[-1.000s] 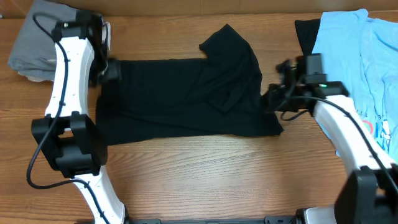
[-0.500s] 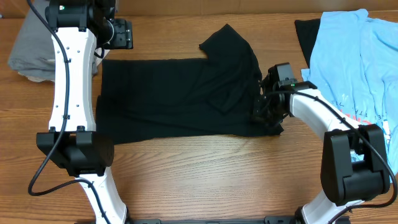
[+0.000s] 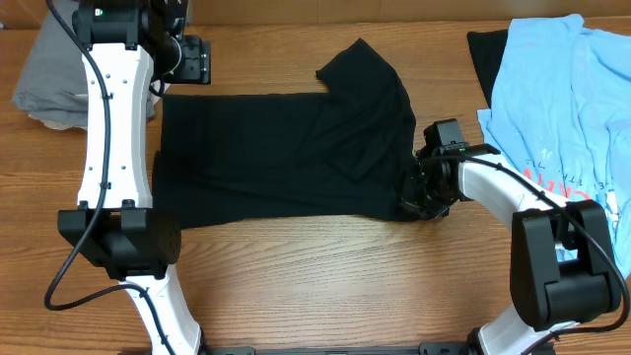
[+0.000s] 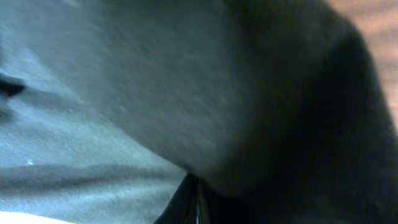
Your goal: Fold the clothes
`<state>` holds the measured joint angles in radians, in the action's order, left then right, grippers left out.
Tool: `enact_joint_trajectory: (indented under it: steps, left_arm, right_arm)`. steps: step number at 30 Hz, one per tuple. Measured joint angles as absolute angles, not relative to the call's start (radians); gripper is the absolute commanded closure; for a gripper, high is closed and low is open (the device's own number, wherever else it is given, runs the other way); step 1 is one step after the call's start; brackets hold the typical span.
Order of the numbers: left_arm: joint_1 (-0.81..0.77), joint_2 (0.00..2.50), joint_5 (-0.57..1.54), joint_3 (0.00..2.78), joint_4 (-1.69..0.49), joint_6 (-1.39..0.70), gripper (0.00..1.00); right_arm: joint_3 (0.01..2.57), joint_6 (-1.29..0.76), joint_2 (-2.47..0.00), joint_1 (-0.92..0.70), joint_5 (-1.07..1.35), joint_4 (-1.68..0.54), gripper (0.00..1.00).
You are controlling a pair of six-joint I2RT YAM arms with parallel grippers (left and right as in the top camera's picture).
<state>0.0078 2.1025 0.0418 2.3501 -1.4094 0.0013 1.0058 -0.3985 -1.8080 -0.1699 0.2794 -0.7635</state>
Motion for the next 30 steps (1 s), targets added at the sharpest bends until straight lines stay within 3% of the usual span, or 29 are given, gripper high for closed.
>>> enact_joint_trajectory:
  steps: [23,26,29,30]
  left_arm:
    - [0.008,2.103,0.041,2.35,-1.532,0.03,0.3]
    - [0.008,2.103,0.041,2.35,-1.542,0.03,0.29]
    - [0.008,2.103,0.042,2.35,-1.544,0.03,0.29]
    - [0.007,2.103,0.042,2.35,-1.545,0.032,0.28]
  right_arm:
    - [0.954,-0.542,-1.662,-0.094,0.067,-1.079,0.95]
    - [0.954,-0.527,-1.557,-0.084,0.048,-1.128,0.86]
    - [0.955,-0.485,-1.475,-0.085,0.065,-1.153,0.63]
    - [0.958,-0.46,-1.449,-0.085,0.08,-1.157,0.51]
